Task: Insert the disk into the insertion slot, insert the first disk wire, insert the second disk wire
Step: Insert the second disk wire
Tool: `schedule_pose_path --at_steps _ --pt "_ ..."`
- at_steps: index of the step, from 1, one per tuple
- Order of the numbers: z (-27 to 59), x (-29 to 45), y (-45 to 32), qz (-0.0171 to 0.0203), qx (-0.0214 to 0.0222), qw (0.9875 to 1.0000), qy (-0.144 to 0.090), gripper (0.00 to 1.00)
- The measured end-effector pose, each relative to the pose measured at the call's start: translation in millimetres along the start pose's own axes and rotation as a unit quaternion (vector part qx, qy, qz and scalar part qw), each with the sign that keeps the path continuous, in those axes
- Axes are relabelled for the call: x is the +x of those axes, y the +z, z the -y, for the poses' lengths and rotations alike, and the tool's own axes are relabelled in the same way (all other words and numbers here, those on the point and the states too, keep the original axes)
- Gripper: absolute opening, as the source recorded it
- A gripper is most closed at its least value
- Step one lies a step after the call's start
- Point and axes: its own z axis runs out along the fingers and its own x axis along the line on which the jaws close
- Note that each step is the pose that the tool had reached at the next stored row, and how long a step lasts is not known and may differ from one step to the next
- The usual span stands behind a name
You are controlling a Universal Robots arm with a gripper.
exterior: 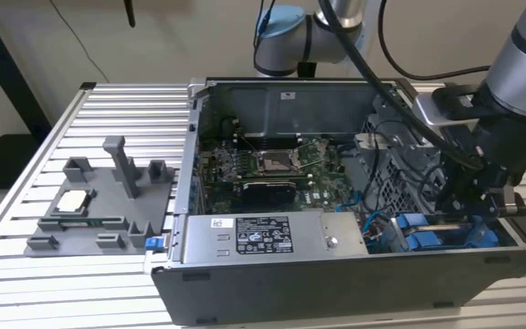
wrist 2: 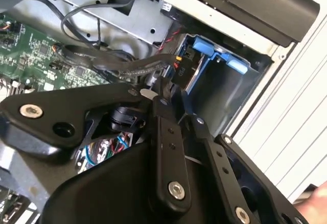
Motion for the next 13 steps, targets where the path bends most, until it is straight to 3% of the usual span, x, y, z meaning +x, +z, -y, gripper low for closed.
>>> schedule_pose_path --at_steps 8,13 --pt "0.3 -0.1 -1.7 0.0003 0.0 1.0 0.0 0.24" --pt "0.3 0.0 -1.7 0.0003 0.0 1.0 0.0 0.32"
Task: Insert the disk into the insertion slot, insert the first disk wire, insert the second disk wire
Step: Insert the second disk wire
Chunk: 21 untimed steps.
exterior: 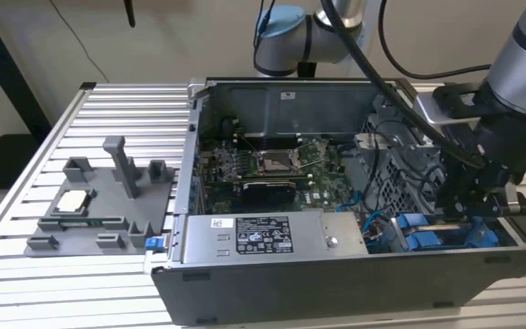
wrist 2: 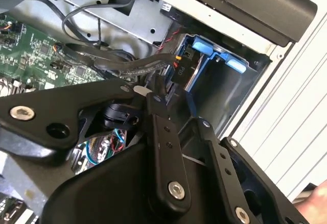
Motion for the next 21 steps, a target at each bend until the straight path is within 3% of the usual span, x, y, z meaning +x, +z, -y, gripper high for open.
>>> schedule_pose_path --at_steps 3,5,8,12,15,21 --pt "0.0 0.0 0.0 0.0006 -0.0001 1.0 0.0 0.3" --pt "0.0 0.0 0.0 0.0013 -0.0001 1.0 0.0 0.17" --pt "0.7 -0.1 0.2 0.0016 -0.0002 1.0 0.0 0.16" --pt "6.2 -0.5 1.1 -0.002 -0.0008 1.0 0.0 0.16" --pt "9.3 -0.8 1.5 -0.0111 -0.0013 0.9999 -0.001 0.16" --pt "9.4 -0.8 1.6 -0.0117 -0.0013 0.9999 -0.001 0.16"
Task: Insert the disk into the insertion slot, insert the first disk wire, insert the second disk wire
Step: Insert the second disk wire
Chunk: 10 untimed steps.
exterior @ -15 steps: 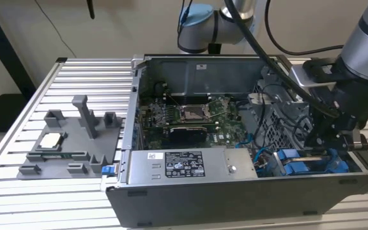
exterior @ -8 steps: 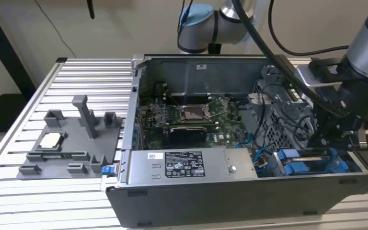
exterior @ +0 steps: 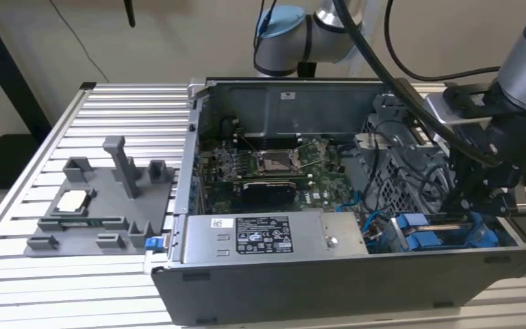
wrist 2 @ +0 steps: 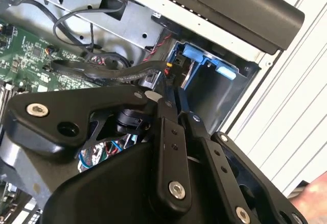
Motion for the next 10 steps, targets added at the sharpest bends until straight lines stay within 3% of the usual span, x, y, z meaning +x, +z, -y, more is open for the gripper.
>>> schedule_pose_path --at_steps 2,8,10 --pt "0.0 -0.1 -0.1 -0.0022 0.0002 1.0 0.0 0.16" --pt "-0.6 0.1 0.0 -0.0148 0.0014 0.9999 -0.002 0.16" --pt "-1.9 0.3 0.5 -0.0157 0.002 0.9999 -0.002 0.16"
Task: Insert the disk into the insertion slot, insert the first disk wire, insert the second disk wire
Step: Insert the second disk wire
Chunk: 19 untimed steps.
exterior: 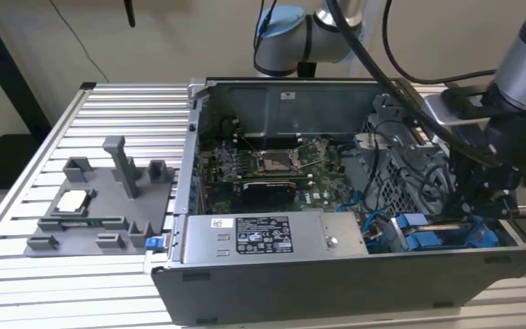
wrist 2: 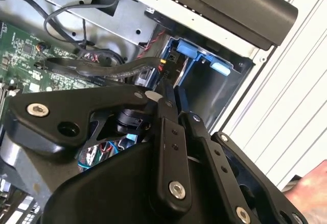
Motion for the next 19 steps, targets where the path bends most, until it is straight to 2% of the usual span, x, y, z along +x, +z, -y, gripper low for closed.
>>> schedule_pose_path --at_steps 3,19 --pt "-2.9 -0.3 0.4 -0.0001 0.002 1.0 0.0 0.16" --pt "-3.9 -1.7 4.7 0.0002 0.0122 0.9999 -0.001 0.16"
